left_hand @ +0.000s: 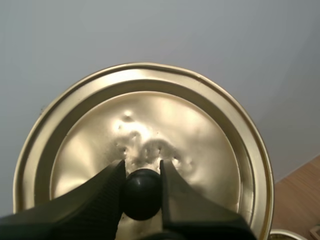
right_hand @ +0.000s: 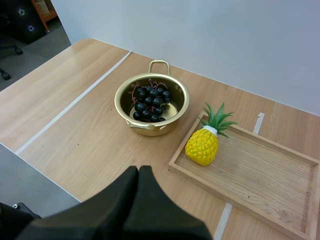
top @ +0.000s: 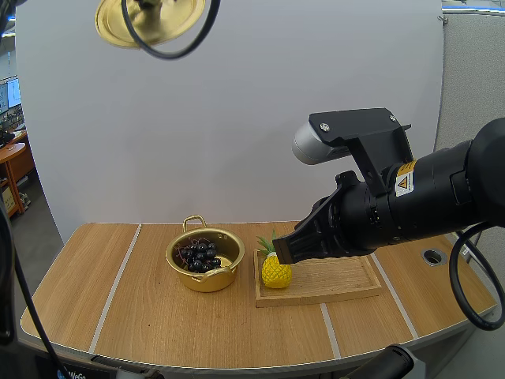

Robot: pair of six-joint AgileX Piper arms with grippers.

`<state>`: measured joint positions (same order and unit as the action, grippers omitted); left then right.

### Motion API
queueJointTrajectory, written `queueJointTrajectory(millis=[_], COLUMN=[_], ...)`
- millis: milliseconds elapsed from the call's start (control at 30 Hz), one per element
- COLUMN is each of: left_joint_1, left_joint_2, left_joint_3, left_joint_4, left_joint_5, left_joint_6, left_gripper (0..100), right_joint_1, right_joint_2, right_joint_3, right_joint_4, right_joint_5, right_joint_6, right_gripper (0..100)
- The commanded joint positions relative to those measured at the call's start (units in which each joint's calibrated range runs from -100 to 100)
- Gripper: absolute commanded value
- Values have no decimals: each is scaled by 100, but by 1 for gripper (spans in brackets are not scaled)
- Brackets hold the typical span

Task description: Open the pot, put the grape inside, and close it

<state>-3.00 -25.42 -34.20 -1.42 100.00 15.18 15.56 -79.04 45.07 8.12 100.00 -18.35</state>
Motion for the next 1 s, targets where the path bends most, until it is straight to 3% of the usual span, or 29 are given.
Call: queueJointTrajectory(millis=[0, 400, 600, 967], left_joint_1=[-20, -20, -20, -20], left_joint_2=[-158, -105, 30, 1107], left_joint_3=[1241, 3755, 4809, 5223], left_joint_4=[17, -756, -815, -947], left_joint_5=[0, 0, -157, -710], left_joint_6=[34, 253, 478, 520], left_gripper=[0, 0, 0, 0], right_joint_1=[-22, -78, -78, -78], right_joint_2=[-43, -43, -43, -43], right_joint_3=[24, 24, 24, 24], right_joint_4=[-30, -30, -30, -30], right_joint_5=[0, 0, 0, 0], right_joint_6=[10, 10, 10, 10], right_gripper=[0, 0, 0, 0])
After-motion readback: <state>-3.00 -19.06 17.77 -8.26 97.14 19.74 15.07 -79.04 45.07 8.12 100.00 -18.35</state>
